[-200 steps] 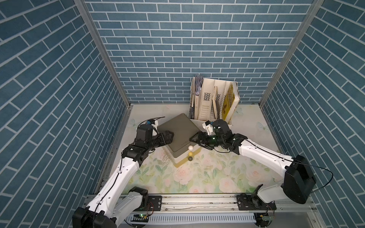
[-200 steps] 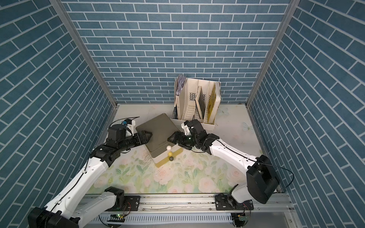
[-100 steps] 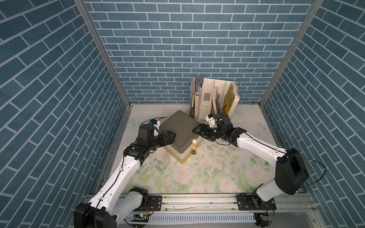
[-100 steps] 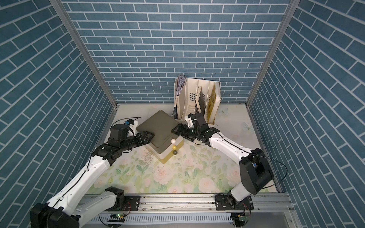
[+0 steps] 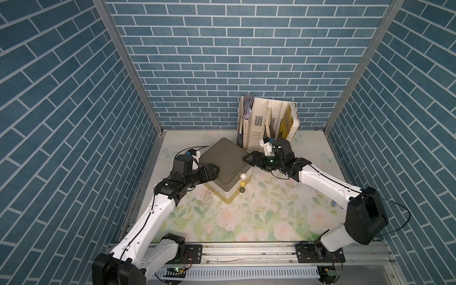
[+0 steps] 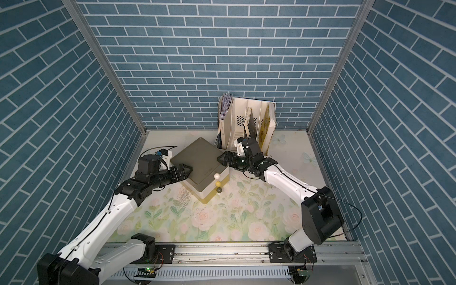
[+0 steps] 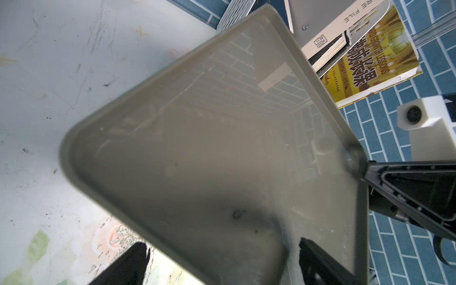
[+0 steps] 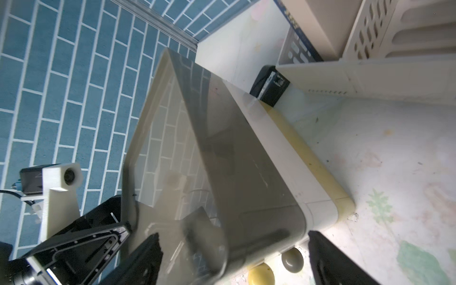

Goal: Take the keys out of the drawer
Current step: Adjust the storage box at the center of the board, then open the drawer in the storage box.

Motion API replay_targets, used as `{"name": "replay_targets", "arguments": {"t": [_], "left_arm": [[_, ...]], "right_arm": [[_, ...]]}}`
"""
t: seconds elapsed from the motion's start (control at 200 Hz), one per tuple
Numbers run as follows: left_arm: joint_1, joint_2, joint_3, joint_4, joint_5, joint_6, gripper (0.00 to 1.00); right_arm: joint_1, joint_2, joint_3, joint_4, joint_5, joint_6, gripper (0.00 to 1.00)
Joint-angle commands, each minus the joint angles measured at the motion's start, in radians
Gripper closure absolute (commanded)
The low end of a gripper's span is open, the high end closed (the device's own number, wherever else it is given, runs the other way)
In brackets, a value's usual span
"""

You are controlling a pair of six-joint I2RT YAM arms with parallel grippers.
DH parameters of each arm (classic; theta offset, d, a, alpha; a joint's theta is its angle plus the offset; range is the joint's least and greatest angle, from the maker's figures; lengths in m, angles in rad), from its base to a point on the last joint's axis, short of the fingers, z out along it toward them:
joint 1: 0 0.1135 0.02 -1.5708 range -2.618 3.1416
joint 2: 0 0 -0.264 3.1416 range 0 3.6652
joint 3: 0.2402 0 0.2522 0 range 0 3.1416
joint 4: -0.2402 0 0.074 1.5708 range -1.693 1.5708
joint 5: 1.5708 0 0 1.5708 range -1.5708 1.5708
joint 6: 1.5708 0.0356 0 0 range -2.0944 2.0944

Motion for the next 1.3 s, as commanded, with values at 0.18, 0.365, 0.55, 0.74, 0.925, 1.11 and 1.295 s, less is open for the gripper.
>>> {"name": "replay_targets", "arguments": {"t": [0.18, 0.365, 0.55, 0.74, 0.925, 1.11, 1.295], "left_arm": [[-0.005, -0.110, 0.149, -0.109, -0.071, 0.036, 0.00], [-0.016, -0.006, 0.224, -0.051, 0.087, 0.053, 0.00], [-0.055, 0.138, 0.308, -0.046, 0.160, 0.105, 0.03], [-0.088, 0.210, 0.307, -0.004, 0.185, 0.124, 0.05], [-0.090, 0.242, 0.282, 0.010, 0.184, 0.130, 0.06], [-0.091, 0.262, 0.258, 0.012, 0.175, 0.134, 0.06], [-0.090, 0.276, 0.241, 0.005, 0.172, 0.145, 0.06]], "right_arm": [[-0.031, -0.207, -0.107, 0.049, -0.048, -0.040, 0.05], [-0.031, -0.277, -0.258, 0.204, -0.138, 0.023, 0.11], [-0.022, -0.290, -0.408, 0.412, -0.209, 0.119, 0.19], [0.031, -0.238, -0.447, 0.510, -0.219, 0.133, 0.22], [0.053, -0.161, -0.430, 0.564, -0.220, 0.142, 0.28], [0.055, -0.105, -0.410, 0.606, -0.219, 0.154, 0.31], [0.061, -0.062, -0.406, 0.646, -0.231, 0.170, 0.34]]}}
